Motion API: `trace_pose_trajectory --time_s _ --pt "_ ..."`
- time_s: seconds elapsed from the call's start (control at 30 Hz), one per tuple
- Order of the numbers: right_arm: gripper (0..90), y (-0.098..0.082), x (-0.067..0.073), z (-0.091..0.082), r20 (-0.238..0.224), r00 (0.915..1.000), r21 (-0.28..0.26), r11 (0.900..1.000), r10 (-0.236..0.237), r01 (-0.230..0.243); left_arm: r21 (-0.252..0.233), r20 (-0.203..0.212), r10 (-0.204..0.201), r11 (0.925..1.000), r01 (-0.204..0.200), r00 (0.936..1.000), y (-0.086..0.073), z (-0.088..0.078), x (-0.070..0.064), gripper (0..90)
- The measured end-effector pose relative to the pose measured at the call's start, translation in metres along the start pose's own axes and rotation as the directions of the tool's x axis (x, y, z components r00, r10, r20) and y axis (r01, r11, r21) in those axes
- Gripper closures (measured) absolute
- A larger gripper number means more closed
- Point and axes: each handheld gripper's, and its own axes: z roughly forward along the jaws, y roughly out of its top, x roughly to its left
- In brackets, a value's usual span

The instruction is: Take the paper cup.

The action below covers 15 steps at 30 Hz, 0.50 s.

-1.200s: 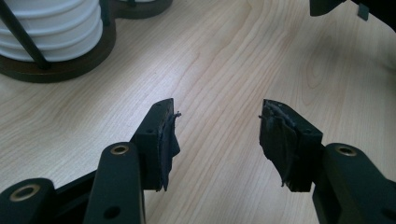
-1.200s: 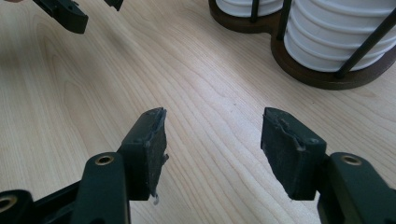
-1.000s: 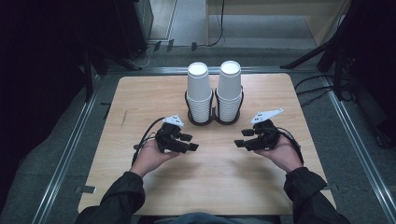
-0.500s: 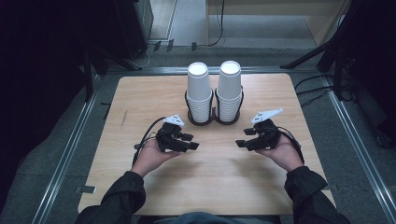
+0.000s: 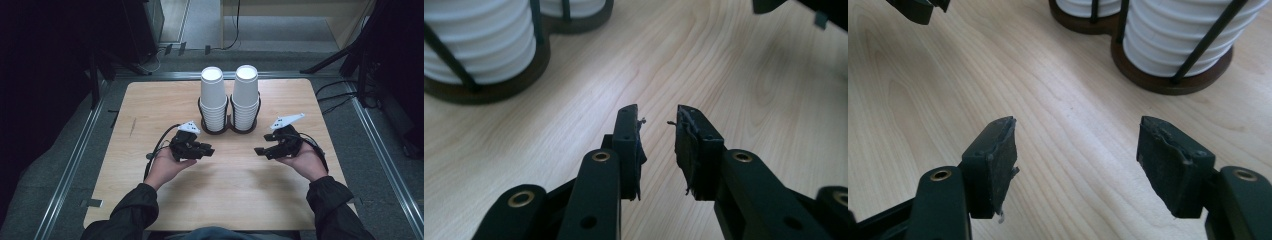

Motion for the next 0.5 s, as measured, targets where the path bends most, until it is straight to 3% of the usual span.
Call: trace_pose_trajectory --time_s 0.23,0.5 --pt "32.1 0.015 -0.005 -0.010 0.021 0.9998 -0.008 1.000 -0.002 0.002 -0.005 0.021 -0.020 0.9998 0.020 0.9996 0.021 0.002 0.001 73.4" --pt "30.7 0.038 -0.017 -0.026 0.044 0.9989 -0.011 1.000 0.012 -0.012 -0.010 -0.008 0.005 0.9999 -0.005 1.0000 0.046 0.005 0.002 83.2"
